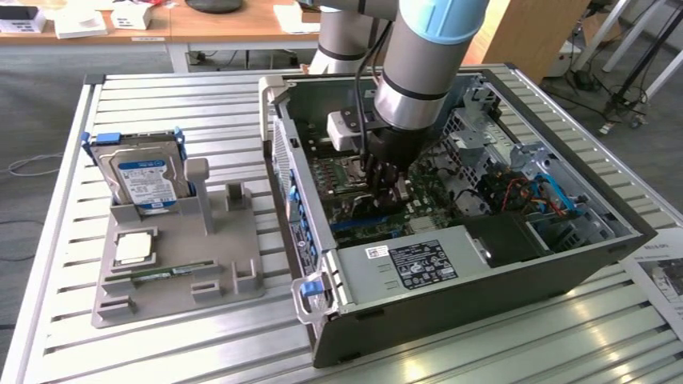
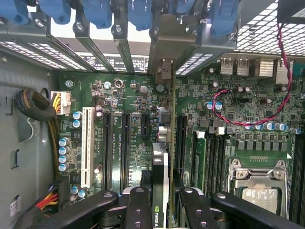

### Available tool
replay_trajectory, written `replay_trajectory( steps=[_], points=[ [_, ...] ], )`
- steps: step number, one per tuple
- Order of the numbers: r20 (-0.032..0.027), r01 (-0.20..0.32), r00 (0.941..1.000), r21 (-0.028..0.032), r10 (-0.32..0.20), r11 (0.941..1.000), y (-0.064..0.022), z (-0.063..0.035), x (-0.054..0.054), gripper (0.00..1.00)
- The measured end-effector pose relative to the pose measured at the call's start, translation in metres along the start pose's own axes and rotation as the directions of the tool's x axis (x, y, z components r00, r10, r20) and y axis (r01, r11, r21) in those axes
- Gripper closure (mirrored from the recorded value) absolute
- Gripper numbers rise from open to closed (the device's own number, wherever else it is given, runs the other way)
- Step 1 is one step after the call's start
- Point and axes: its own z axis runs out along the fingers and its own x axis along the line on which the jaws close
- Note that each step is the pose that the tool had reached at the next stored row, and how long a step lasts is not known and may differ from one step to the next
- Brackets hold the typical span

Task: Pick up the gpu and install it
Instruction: 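Insert the gpu into the slot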

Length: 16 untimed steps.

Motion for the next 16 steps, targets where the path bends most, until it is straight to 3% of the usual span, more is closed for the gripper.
replay_trajectory(
  steps=[16],
  points=[
    [0.0008, 0.004, 1.0000, 0.0010, -0.004, 1.0000, 0.0003, 0.0013, -0.0015, 0.73]
  ],
)
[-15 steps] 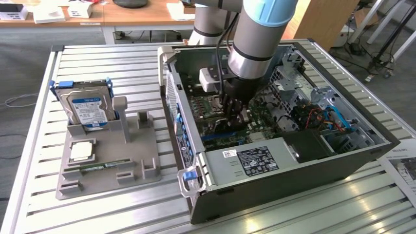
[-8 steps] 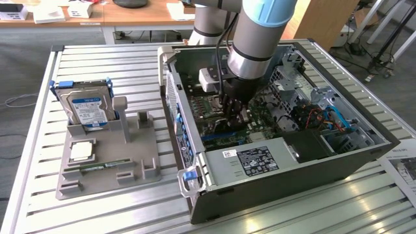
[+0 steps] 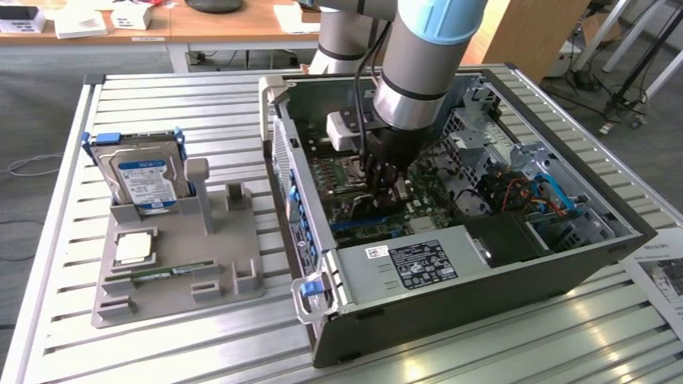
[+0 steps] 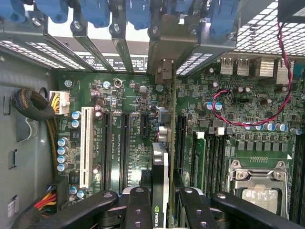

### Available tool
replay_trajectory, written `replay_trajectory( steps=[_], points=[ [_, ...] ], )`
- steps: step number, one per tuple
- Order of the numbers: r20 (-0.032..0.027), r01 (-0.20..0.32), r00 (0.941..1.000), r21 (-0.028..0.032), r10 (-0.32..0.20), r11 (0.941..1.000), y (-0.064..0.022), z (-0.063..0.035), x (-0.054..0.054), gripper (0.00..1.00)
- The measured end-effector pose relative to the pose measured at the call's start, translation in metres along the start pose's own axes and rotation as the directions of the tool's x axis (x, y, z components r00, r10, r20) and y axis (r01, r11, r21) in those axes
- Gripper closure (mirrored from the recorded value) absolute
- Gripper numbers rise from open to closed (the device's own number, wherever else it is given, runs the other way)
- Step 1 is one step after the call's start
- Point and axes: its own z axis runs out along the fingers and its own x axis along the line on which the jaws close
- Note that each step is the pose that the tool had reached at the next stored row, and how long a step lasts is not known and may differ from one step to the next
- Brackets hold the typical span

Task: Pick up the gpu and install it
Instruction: 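Insert the gpu into the slot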

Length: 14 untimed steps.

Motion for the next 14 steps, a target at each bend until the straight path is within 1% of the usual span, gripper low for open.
replay_trajectory(
  steps=[3, 7, 14],
  points=[
    [0.0014, 0.005, 1.0000, -0.0001, -0.005, 1.0000, 0.0000, -0.0009, 0.0000, 0.73],
    [0.0048, 0.011, 0.9999, -0.0001, -0.011, 0.9999, 0.0001, -0.0014, 0.0006, 0.73],
    [0.0046, 0.020, 0.9998, 0.0000, -0.020, 0.9998, 0.0002, -0.0014, 0.0028, 0.73]
  ],
)
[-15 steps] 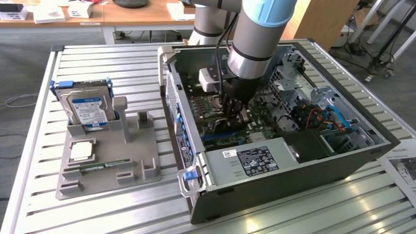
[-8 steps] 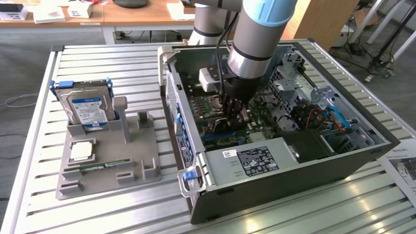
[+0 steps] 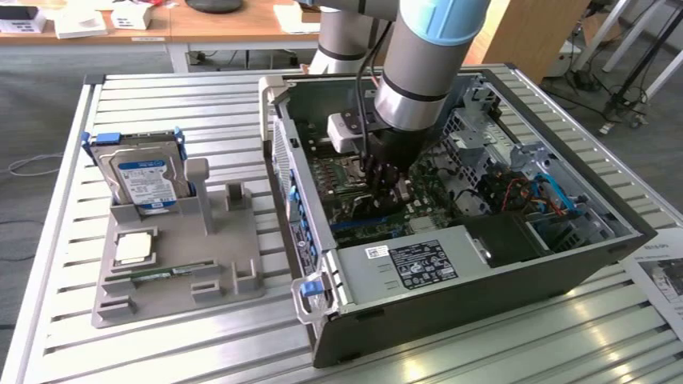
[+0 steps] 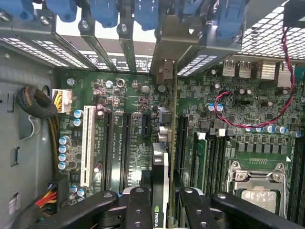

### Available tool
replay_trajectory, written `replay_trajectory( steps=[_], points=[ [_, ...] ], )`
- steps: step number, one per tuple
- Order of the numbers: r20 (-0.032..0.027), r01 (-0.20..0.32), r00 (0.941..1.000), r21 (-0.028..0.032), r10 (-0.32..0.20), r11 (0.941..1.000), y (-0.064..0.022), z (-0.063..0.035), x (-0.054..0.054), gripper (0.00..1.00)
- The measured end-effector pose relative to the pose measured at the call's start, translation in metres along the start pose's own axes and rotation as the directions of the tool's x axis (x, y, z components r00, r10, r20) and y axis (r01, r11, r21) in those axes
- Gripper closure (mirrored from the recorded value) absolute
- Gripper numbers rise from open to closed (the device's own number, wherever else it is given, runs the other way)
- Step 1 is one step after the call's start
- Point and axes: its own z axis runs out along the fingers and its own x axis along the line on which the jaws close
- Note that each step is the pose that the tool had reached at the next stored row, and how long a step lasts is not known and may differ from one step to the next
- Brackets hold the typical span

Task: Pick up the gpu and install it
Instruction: 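Insert the gpu into the slot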

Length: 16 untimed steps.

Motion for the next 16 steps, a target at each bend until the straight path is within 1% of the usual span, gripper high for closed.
replay_trajectory(
  steps=[16],
  points=[
    [0.0010, 0.000, 1.0000, -0.0004, 0.000, 1.0000, -0.0008, -0.0001, -0.0003, 0.73]
  ],
)
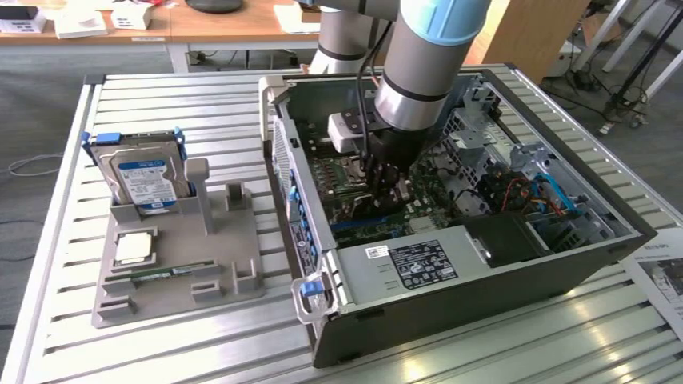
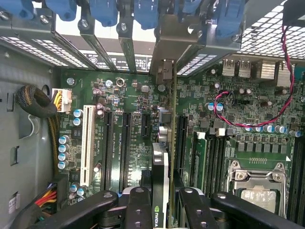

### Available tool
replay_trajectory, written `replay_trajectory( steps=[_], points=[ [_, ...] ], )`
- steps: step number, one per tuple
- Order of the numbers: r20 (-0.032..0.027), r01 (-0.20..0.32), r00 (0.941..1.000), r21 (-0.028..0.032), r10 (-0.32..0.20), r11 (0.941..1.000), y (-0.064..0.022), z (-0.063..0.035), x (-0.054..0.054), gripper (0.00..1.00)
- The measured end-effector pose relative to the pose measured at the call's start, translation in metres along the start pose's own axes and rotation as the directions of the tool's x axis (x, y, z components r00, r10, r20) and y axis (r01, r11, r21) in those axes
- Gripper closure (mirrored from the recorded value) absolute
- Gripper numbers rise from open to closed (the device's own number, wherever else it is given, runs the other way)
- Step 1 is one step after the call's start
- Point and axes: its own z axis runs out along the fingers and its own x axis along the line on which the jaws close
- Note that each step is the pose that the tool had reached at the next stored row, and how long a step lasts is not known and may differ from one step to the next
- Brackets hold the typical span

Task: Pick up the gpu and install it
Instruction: 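Insert the gpu into the slot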

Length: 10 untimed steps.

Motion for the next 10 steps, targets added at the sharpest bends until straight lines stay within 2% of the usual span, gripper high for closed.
replay_trajectory(
  steps=[10],
  points=[
    [-0.0002, 0.000, 1.0000, -0.0003, 0.000, 1.0000, -0.0004, 0.0000, -0.0008, 0.73]
  ],
)
